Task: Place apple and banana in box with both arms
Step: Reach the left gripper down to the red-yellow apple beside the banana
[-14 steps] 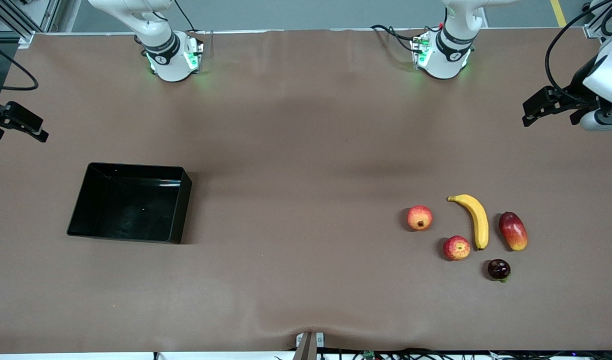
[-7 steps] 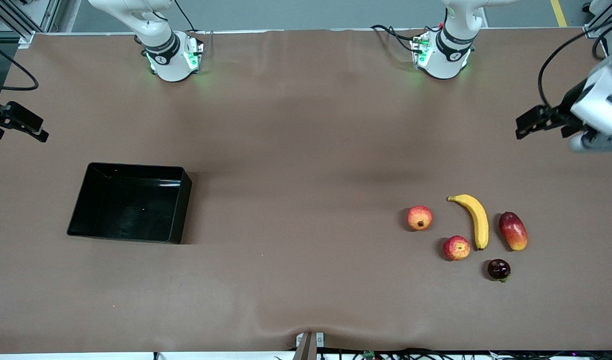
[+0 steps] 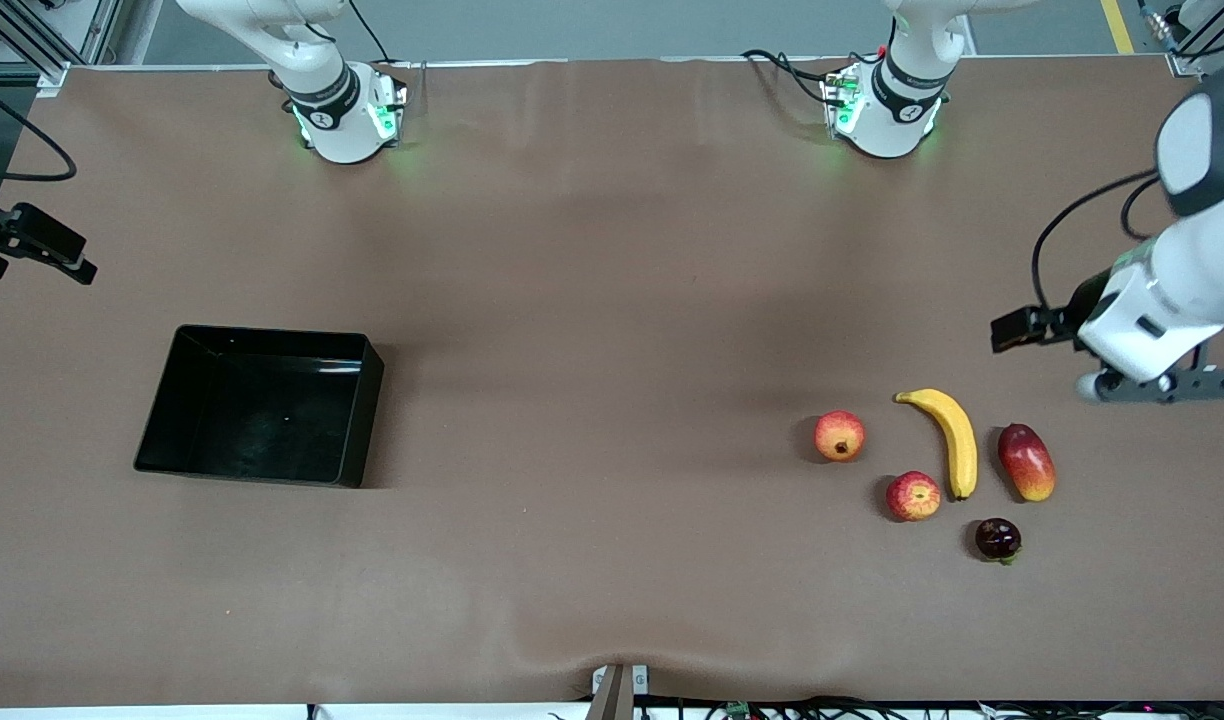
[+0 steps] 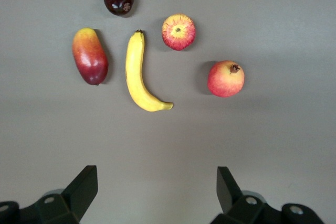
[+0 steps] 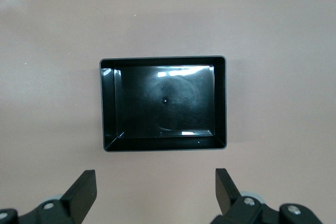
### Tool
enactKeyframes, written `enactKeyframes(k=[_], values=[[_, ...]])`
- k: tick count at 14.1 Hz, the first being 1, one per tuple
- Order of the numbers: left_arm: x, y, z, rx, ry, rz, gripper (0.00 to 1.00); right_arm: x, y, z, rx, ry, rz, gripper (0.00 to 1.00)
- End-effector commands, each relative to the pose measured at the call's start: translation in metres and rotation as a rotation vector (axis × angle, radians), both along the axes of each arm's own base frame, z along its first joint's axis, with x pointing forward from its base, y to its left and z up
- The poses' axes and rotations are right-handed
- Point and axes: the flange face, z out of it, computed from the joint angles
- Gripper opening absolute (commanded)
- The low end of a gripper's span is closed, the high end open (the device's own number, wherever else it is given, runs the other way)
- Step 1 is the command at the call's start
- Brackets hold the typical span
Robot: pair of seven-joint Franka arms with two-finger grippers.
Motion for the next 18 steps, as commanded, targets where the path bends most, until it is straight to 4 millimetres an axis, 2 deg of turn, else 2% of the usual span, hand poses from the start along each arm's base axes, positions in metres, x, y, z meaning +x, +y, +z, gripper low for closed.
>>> enactKeyframes(k=[1, 6, 10, 12, 15, 18], values=[[0.019, -0.003, -0.032, -0.024, 0.000, 0.004, 1.00, 0.003, -0.001, 0.003, -0.011, 0.000, -0.016, 1.00], [0.054, -0.003, -0.117, -0.043, -0.022, 0.013, 1.00, 0.003, -0.002, 0.004, -0.013, -0.003, -0.018, 1.00], [0.076, -0.001, -0.174, -0.060, -0.072, 0.024, 1.00, 0.012, -0.004, -0.011, -0.022, 0.019, -0.017, 1.00], [0.083, -0.007, -0.203, -0.068, -0.088, 0.018, 1.00, 0.017, 0.000, -0.020, -0.029, 0.035, -0.008, 1.00], [0.093, -0.005, -0.238, -0.078, -0.131, 0.026, 1.00, 0.031, -0.006, -0.034, -0.030, 0.020, -0.016, 1.00], [0.099, -0.006, -0.257, -0.086, -0.169, 0.032, 1.00, 0.040, -0.002, -0.052, -0.033, 0.049, -0.008, 1.00]])
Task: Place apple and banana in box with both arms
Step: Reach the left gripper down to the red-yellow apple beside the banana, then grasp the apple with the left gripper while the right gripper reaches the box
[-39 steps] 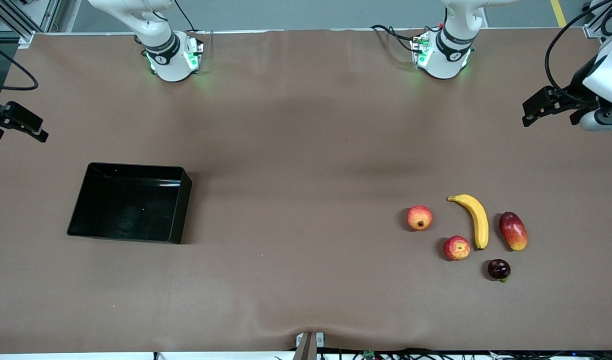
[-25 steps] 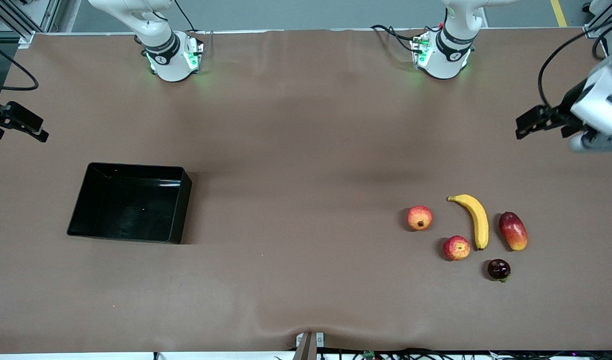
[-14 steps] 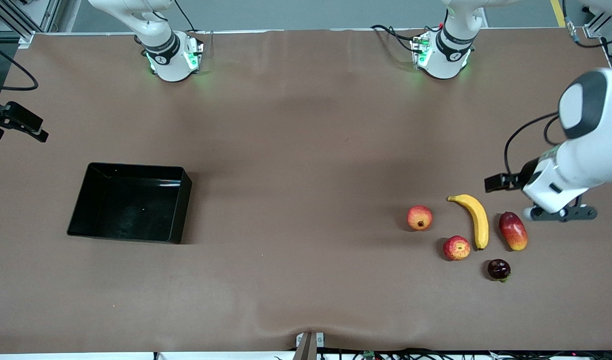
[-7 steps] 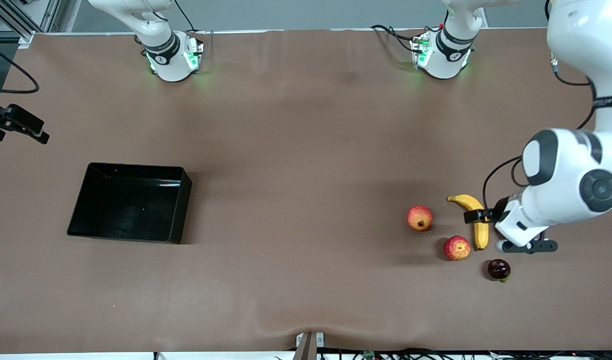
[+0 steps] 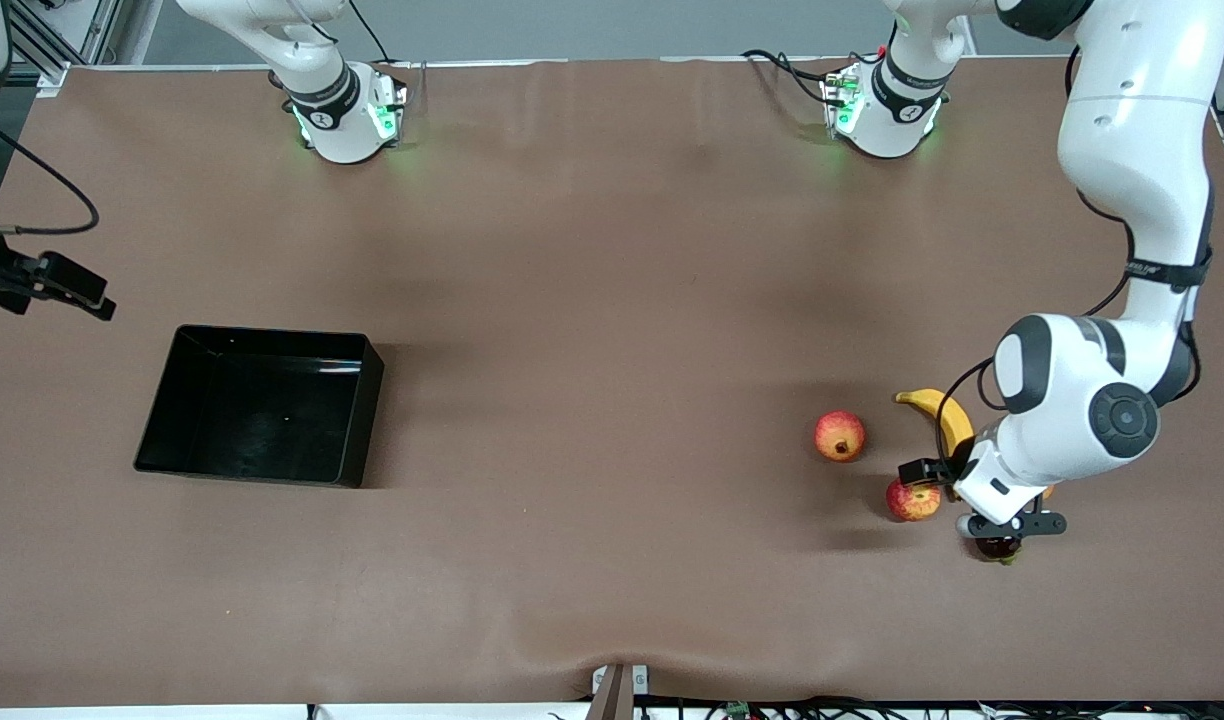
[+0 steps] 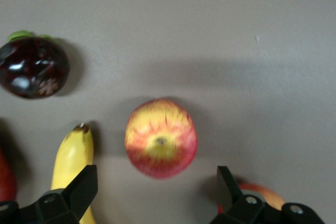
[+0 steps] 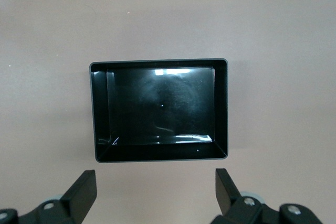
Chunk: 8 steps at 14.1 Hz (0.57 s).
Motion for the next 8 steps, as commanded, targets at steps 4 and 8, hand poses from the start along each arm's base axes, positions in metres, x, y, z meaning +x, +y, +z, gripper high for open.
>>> enactKeyframes(k=[4, 8], values=[[0.013, 0.000, -0.029, -0.016, -0.066, 0.016, 1.00, 0.019, -0.002, -0.020, -0.024, 0.031, -0.010, 1.00], [0.013, -0.001, -0.051, -0.025, -0.077, 0.024, 1.00, 0.026, -0.015, -0.014, -0.015, 0.012, -0.035, 1.00]])
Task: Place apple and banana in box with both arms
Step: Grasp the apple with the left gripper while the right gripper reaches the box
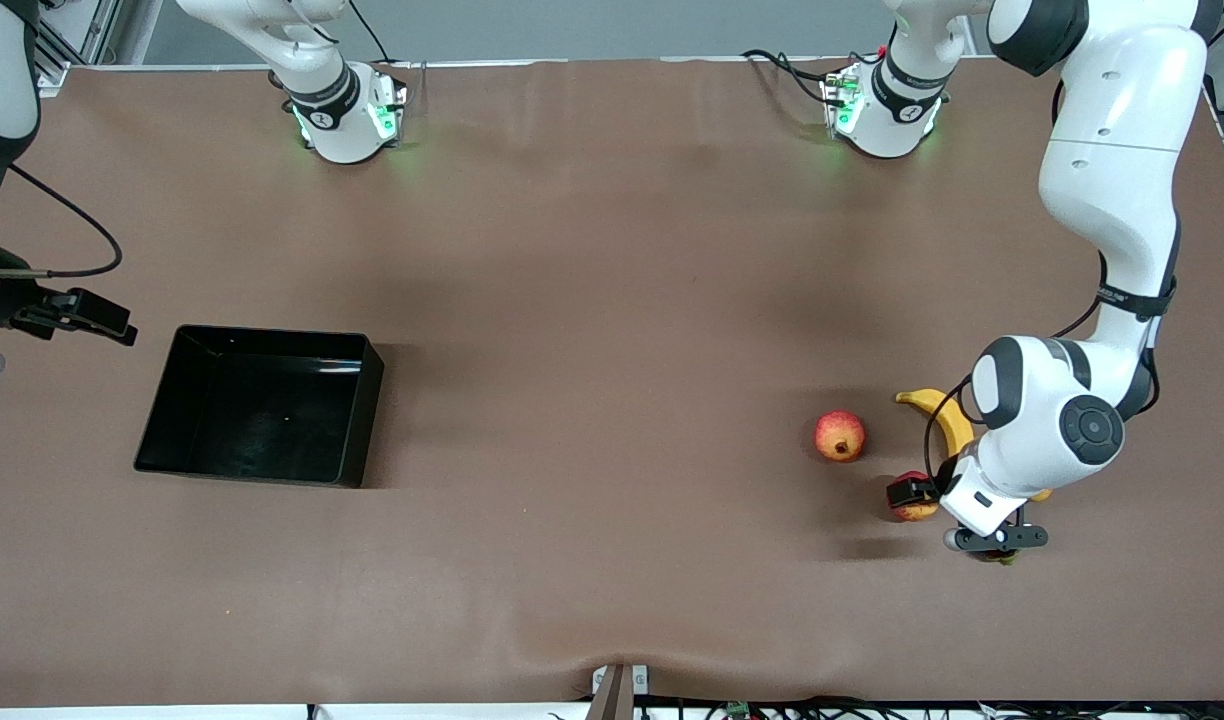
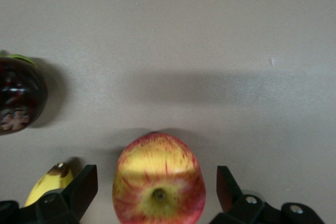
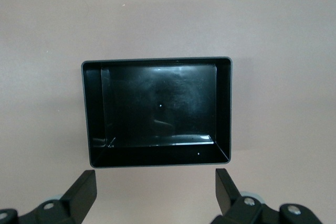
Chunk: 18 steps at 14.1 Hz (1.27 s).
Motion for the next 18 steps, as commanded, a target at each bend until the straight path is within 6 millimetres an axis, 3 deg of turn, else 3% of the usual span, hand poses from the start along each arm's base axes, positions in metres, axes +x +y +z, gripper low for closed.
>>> enactKeyframes(k=[1, 4, 9, 12, 15, 18], values=[[0.005, -0.002, -0.006, -0.006, -0.019, 0.006, 1.00, 0.006, -0.017, 0.011, -0.017, -0.017, -0.033, 1.00], [0.003, 0.006, -0.004, 0.001, -0.017, -0.005, 1.00, 0.016, -0.009, -0.010, -0.019, 0.017, -0.017, 1.00], [0.001, 0.002, -0.005, 0.000, -0.008, 0.003, 1.00, 0.032, -0.021, -0.070, -0.017, 0.114, -0.028, 1.00], [0.000, 0.000, -0.006, -0.001, -0.003, 0.002, 1.00, 0.044, -0.054, -0.119, -0.014, 0.130, -0.053, 1.00], [-0.003, 0.003, -0.008, 0.000, 0.007, 0.004, 1.00, 0.042, -0.086, -0.171, -0.007, 0.117, -0.011, 1.00], [-0.005, 0.004, -0.009, 0.001, 0.013, 0.004, 1.00, 0.035, -0.092, -0.203, -0.008, 0.111, -0.020, 1.00]])
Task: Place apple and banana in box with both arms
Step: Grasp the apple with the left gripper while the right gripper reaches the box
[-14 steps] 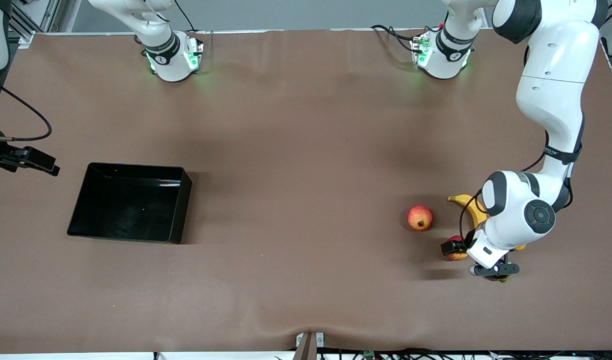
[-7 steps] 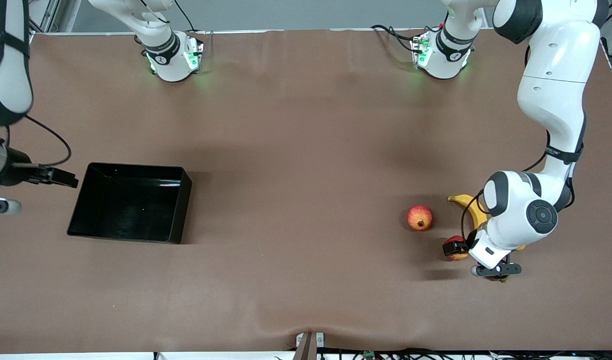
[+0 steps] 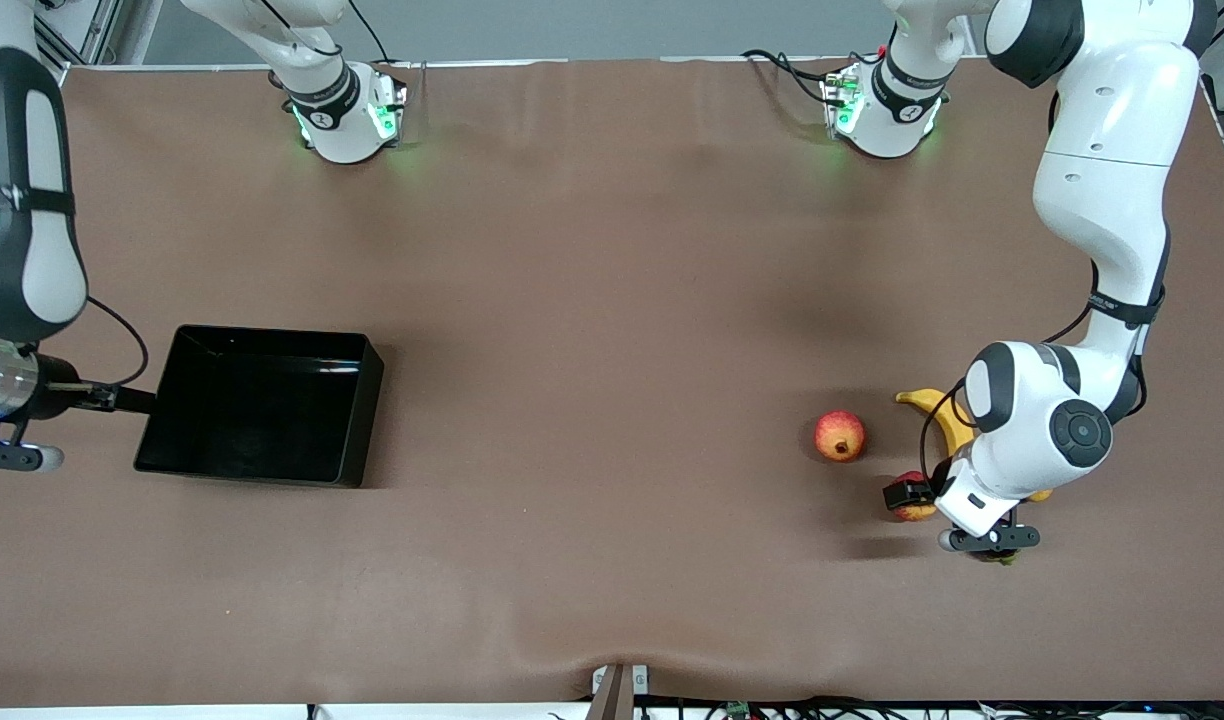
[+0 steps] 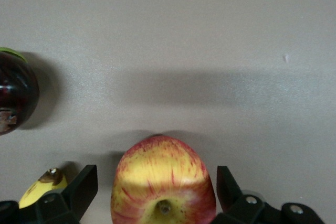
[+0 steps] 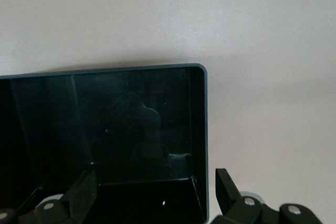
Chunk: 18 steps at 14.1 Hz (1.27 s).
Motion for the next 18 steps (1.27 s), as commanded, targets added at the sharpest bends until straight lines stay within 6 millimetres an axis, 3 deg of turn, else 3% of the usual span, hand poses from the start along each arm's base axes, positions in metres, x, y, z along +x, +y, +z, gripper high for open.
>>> enactKeyframes(k=[1, 3, 6, 8, 11, 14, 15, 16, 18], values=[[-0.003, 0.001, 0.005, 0.002, 0.013, 0.001, 1.00, -0.011, -0.005, -0.015, -0.009, -0.013, 0.006, 1.00], [-0.005, 0.000, 0.004, 0.002, 0.027, -0.002, 1.00, -0.012, -0.009, -0.036, -0.009, -0.013, 0.004, 1.00], [-0.007, -0.002, 0.005, 0.002, 0.042, -0.006, 1.00, -0.014, -0.034, -0.068, -0.001, -0.001, 0.024, 1.00], [-0.007, -0.001, 0.006, 0.003, 0.050, -0.007, 0.97, -0.016, -0.041, -0.079, 0.004, 0.006, 0.031, 1.00], [-0.006, -0.002, 0.008, 0.003, 0.048, -0.013, 0.68, -0.021, -0.045, -0.094, 0.011, 0.031, 0.025, 1.00], [-0.005, -0.002, 0.014, 0.006, 0.043, -0.027, 0.16, -0.023, -0.047, -0.104, 0.017, 0.046, 0.040, 1.00], [-0.005, -0.002, 0.017, 0.008, 0.045, -0.028, 0.05, -0.024, -0.048, -0.107, 0.019, 0.051, 0.041, 1.00], [-0.004, -0.002, 0.025, 0.009, 0.035, -0.029, 0.00, -0.025, -0.051, -0.111, 0.021, 0.057, 0.037, 1.00], [-0.005, -0.005, 0.043, 0.015, 0.043, -0.037, 0.00, -0.026, -0.051, -0.117, 0.023, 0.065, 0.037, 1.00]])
